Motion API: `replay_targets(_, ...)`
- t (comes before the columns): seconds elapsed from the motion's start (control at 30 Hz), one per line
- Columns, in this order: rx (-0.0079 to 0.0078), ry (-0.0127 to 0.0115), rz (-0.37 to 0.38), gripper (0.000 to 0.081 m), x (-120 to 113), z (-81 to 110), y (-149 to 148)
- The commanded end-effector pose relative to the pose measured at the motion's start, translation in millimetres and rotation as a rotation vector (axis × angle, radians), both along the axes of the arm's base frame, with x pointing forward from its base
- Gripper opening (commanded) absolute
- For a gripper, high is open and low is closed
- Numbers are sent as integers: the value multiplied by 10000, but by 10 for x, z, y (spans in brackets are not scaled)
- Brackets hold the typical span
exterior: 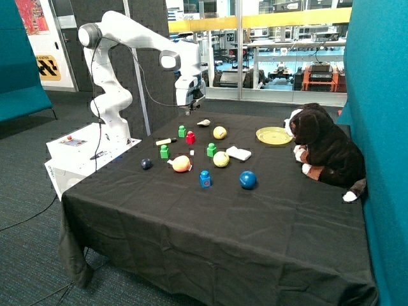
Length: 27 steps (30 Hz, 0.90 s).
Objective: Stack green blocks
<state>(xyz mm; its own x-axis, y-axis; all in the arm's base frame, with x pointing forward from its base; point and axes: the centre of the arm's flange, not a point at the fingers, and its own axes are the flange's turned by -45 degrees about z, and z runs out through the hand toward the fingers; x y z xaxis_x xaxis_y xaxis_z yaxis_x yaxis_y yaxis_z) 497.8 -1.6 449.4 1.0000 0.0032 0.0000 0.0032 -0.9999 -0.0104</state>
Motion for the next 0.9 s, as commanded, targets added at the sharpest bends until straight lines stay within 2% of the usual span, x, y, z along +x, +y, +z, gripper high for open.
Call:
replay_targets(0.0,-104,-9,1630,808,22,6,16)
replay_targets(0.07,-104,-9,1583,808,12,-11,-62)
replay_targets(0.1,-104,-9,1577,737,10,-15,-78)
replay_targets(0.13,-104,-9,1561,528,8,-19,-95)
replay_targets(0.17,-104,-9,1537,424,7,-22,-112)
replay_targets(0.23,-104,-8,1475,346,8,-25,-148)
replay_targets(0.37,-104,-8,1404,321,1,-21,-203)
replay_targets(0.87,-104,-6,1105,317,-243,-126,-441)
